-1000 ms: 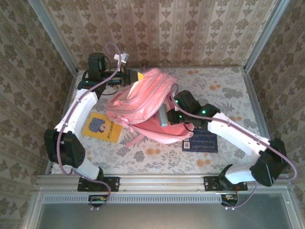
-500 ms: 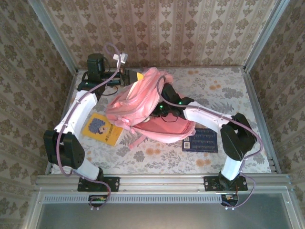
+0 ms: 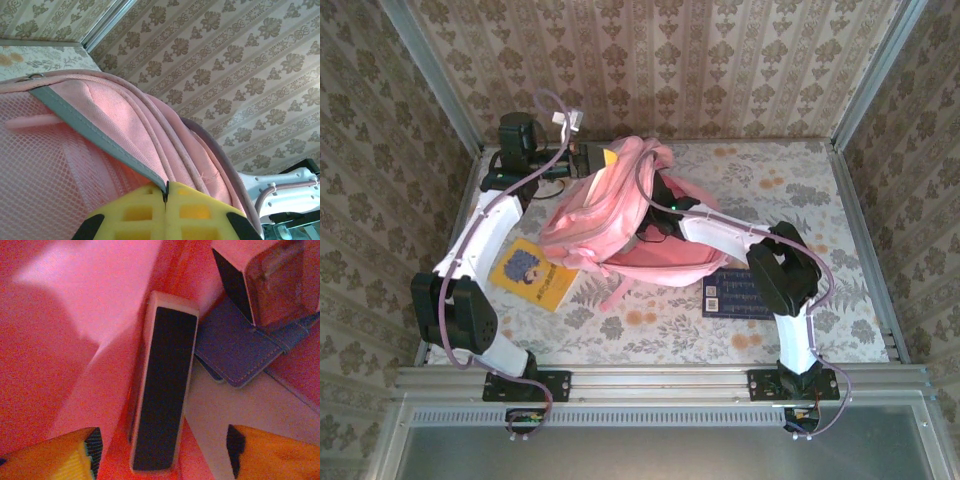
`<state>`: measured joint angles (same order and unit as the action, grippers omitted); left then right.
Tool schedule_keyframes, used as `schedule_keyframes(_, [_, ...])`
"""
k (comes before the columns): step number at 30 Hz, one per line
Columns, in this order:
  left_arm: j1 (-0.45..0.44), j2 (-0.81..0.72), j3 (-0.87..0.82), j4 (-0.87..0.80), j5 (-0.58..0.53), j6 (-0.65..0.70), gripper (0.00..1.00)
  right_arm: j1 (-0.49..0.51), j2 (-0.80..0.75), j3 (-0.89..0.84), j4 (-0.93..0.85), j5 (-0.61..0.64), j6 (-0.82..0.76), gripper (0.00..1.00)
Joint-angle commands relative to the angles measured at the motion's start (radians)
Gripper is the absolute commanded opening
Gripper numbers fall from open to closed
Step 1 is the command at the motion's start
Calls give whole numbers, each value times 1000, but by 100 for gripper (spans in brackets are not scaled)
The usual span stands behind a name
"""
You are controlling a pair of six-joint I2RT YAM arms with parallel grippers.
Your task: Pack the student bag
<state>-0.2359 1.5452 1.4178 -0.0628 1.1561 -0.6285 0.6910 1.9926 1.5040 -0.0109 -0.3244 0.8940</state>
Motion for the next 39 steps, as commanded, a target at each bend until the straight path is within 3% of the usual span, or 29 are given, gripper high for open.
schedule_keyframes(1, [-3, -63, 20, 136, 95, -4, 0, 9, -36, -75, 125, 2, 29, 71])
schedule_keyframes(7, [55, -59, -7, 147, 3, -49, 0, 2, -200, -169, 66, 37, -148, 78])
schedule_keyframes(14, [146, -26, 3, 120, -139, -115, 0, -19, -390, -254, -161, 201, -310, 81])
schedule_keyframes(19, [161, 9, 64, 53, -286, -78, 0, -26, -545, -367, -200, 294, -366, 85])
schedule_keyframes(25, [186, 202, 371, -7, -348, -128, 0, -31, -691, -451, -258, 351, -393, 86])
schedule_keyframes(31, [190, 351, 674, -154, -359, -86, 0, -35, -792, -535, -290, 418, -422, 86])
schedule_keyframes(34, [176, 381, 730, -255, -398, -5, 0, -51, -801, -561, -311, 448, -413, 86])
schedule_keyframes(39, [151, 388, 675, -376, -482, 118, 0, -77, -773, -573, -331, 421, -402, 84])
